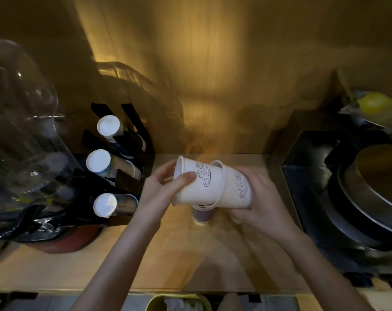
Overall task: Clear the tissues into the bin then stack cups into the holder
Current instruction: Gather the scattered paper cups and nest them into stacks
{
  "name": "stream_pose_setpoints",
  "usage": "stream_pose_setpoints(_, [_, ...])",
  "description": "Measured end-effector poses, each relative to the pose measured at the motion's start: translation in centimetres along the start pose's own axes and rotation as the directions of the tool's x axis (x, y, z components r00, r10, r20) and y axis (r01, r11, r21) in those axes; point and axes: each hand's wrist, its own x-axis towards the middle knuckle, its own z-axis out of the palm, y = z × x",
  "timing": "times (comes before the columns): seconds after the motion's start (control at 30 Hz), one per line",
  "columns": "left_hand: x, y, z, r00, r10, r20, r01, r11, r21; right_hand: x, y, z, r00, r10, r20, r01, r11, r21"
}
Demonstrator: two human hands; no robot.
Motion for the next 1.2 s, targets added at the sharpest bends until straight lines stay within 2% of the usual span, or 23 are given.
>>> stream_pose_setpoints(0.13, [0.8,1.7,1.7,0.997,0.058,0.046,-0.061,0.995,0.080,-1.4,2.3,-0.5,0.987,0.146,-0.062,-0.136,0.979,0.150])
stream_pose_setpoints(0.27, [1.7,4.1,4.3,0.974,0.208,0.092,-0.226,0.935,0.275,-1.3,3.7,-0.7,0.970,0.228,-0.080,-0.204,0.950,0.236])
stream_pose_setpoints(0.4, [2.4,5.9,7.8,0.890,0.387,0.241,-0.456,0.775,0.438,-0.3,4.5,-1.1,0.953,0.294,-0.068,-0.254,0.904,0.344])
stream_pose_setpoints(0.5, [3.3,5.6,10.5,0.810,0.439,0.390,-0.587,0.622,0.519,0.5,5.5,-0.8,0.932,0.357,-0.058,-0.306,0.864,0.399])
stream_pose_setpoints(0.6, [4.4,3.6,12.7,0.814,0.408,0.414,-0.580,0.546,0.604,0.8,6.7,-0.1,0.912,0.406,-0.055,-0.353,0.847,0.397])
stream_pose_setpoints(0.77, [4.9,-0.8,14.1,0.850,0.340,0.403,-0.527,0.565,0.635,0.0,8.9,1.7,0.889,0.457,-0.021,-0.411,0.817,0.404])
stream_pose_setpoints(0.97, [4.5,-4.3,14.5,0.867,0.281,0.412,-0.498,0.530,0.686,-1.1,10.1,3.8,0.901,0.430,-0.047,-0.402,0.872,0.280])
stream_pose_setpoints(1.07, [4.5,-5.5,14.6,0.876,0.246,0.416,-0.481,0.530,0.698,-1.5,10.5,4.0,0.894,0.443,0.070,-0.439,0.835,0.331])
stream_pose_setpoints(1.2, [4.8,-7.3,14.8,0.892,0.173,0.418,-0.440,0.545,0.713,-1.7,10.4,4.5,0.877,0.479,0.030,-0.448,0.793,0.412])
